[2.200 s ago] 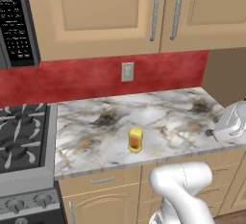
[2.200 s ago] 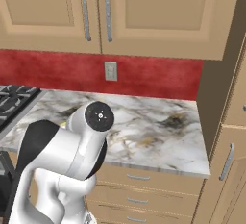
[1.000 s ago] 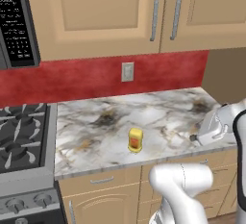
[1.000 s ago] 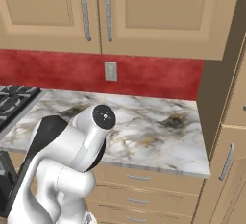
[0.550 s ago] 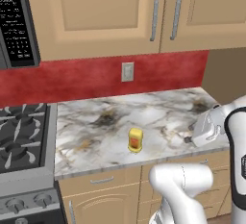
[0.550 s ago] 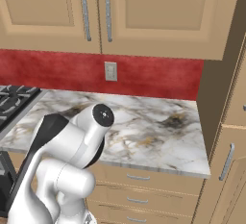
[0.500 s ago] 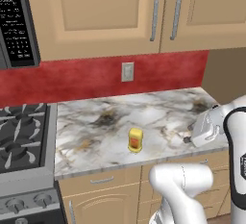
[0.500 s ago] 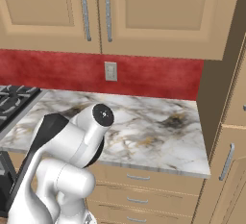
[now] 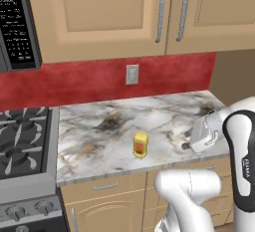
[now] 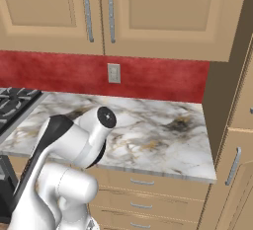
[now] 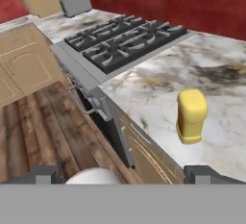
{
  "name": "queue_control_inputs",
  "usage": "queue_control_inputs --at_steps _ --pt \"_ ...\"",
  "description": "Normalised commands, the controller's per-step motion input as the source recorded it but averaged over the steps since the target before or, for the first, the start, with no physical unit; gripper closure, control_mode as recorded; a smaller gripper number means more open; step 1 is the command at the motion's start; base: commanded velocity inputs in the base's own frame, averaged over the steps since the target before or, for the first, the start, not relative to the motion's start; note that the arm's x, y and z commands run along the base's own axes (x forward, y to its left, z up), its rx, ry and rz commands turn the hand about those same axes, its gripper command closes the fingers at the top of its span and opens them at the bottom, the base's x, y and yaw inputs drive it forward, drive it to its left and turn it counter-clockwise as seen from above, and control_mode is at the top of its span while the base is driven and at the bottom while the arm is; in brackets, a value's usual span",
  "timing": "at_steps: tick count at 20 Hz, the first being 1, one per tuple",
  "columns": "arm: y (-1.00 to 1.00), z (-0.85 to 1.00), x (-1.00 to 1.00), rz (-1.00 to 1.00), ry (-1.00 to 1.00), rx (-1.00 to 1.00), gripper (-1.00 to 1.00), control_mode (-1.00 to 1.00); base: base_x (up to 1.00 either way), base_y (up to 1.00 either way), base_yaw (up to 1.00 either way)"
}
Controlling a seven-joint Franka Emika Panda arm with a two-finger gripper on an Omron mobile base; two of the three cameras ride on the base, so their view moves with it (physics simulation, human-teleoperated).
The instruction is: Place the mustard and mustard from the counter to the top shelf of the fridge. If the existing items in the fridge are on the top shelf, move them to other shelves.
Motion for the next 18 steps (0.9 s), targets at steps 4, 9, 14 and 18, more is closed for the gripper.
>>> queue_control_inputs --at_steps 4,9,14,18 --pt "0.29 -0.36 0.06 0.03 -0.02 0.06 -1.0 -1.0 0.0 0.0 0.0" --pt "0.25 -0.39 0.06 0.03 -0.02 0.06 -1.0 -1.0 0.0 0.0 0.0" --pt "0.17 -0.33 0.04 0.02 -0.03 0.06 -1.0 -1.0 0.0 0.0 0.0" --pt "0.07 -0.22 0.02 0.03 -0.04 0.05 -1.0 -1.0 0.0 0.0 0.0"
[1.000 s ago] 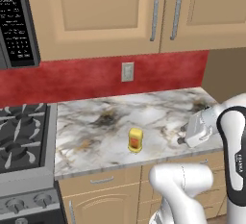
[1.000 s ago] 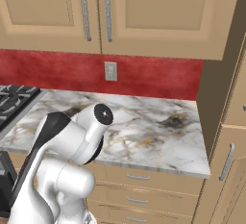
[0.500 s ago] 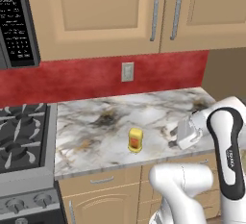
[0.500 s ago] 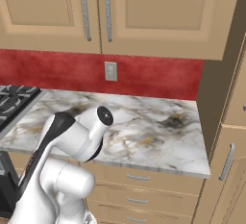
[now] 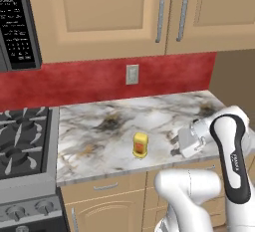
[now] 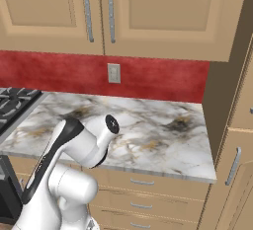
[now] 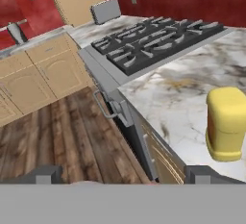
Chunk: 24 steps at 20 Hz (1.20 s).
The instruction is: Place the mustard and mustard from the counter to the top shelf of the fridge. If the existing items in the fridge are on the top shelf, move them to other shelves.
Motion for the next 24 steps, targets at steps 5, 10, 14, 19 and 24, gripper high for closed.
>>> queue_control_inputs --at_steps 5,10,14,19,24 --pt "0.04 -0.14 0.01 0.03 -0.05 0.01 -1.0 -1.0 0.0 0.0 0.0" --pt "0.0 -0.03 0.01 0.01 -0.01 0.0 -1.0 -1.0 0.0 0.0 0.0" --pt "-0.16 0.0 0.0 0.0 0.0 0.0 -1.0 -1.0 0.0 0.0 0.0" --pt "-0.18 0.0 0.0 0.0 0.0 0.0 -1.0 -1.0 0.0 0.0 0.0" --pt "-0.19 0.0 0.0 0.0 0.0 0.0 -1.0 -1.0 0.0 0.0 0.0"
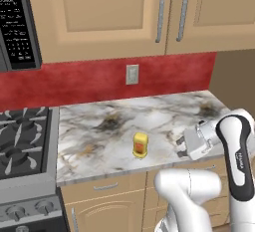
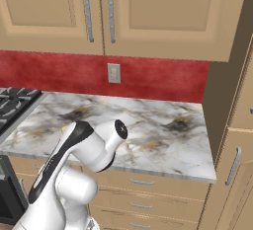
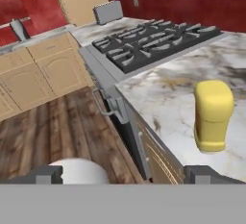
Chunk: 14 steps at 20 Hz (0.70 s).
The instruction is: Place the mustard and mustard from the counter to the top shelf of the fridge. If the existing items in the fridge are on the top shelf, move them to other shelves.
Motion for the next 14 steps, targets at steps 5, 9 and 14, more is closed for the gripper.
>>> queue_control_inputs --at_steps 5,9,14 --pt "-0.11 0.0 0.05 0.0 0.0 0.0 -1.0 -1.0 0.0 0.0 0.0" --pt "0.0 -0.06 0.29 0.0 0.0 0.01 -1.0 -1.0 0.0 0.0 0.0" --pt "0.01 -0.06 0.47 0.0 0.0 0.05 -1.0 -1.0 0.0 0.0 0.0"
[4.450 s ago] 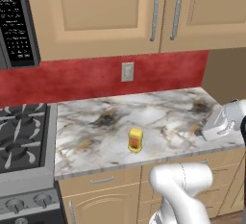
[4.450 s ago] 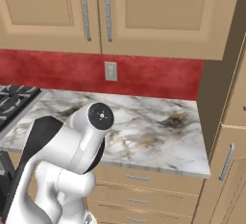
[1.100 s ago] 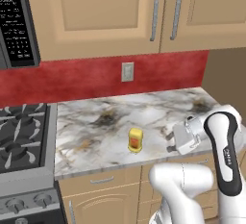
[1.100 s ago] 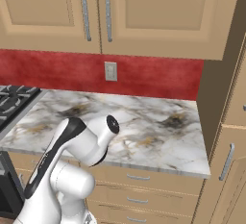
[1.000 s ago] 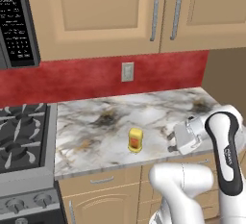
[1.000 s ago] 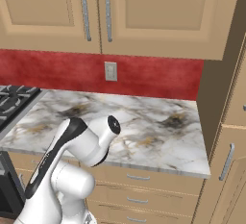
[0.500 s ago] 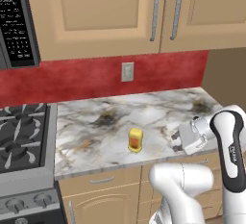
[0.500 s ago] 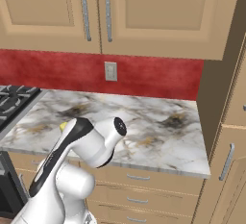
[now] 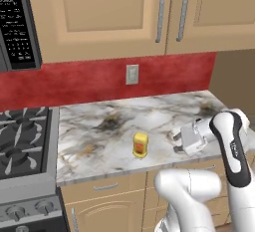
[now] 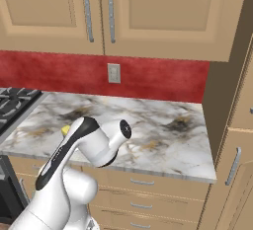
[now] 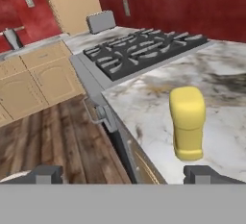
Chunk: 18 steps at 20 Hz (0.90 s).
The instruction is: Place the mustard and mustard from the counter to the top shelf of the fridge. If the existing items in the fridge are on the top shelf, move them to other shelves.
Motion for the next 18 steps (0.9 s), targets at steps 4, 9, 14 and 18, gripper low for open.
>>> queue_control_inputs --at_steps 4,9,14,18 --pt "0.04 0.0 0.42 0.0 0.0 0.06 -1.0 -1.0 0.0 0.0 0.0" --pt "0.0 0.0 0.27 0.04 0.0 0.08 -1.0 -1.0 0.0 0.0 0.0" --pt "0.12 -0.05 0.03 0.11 0.0 0.0 -1.0 -1.0 0.0 0.0 0.0" --pt "0.27 -0.11 0.0 0.04 0.0 0.0 -1.0 -1.0 0.0 0.0 0.0"
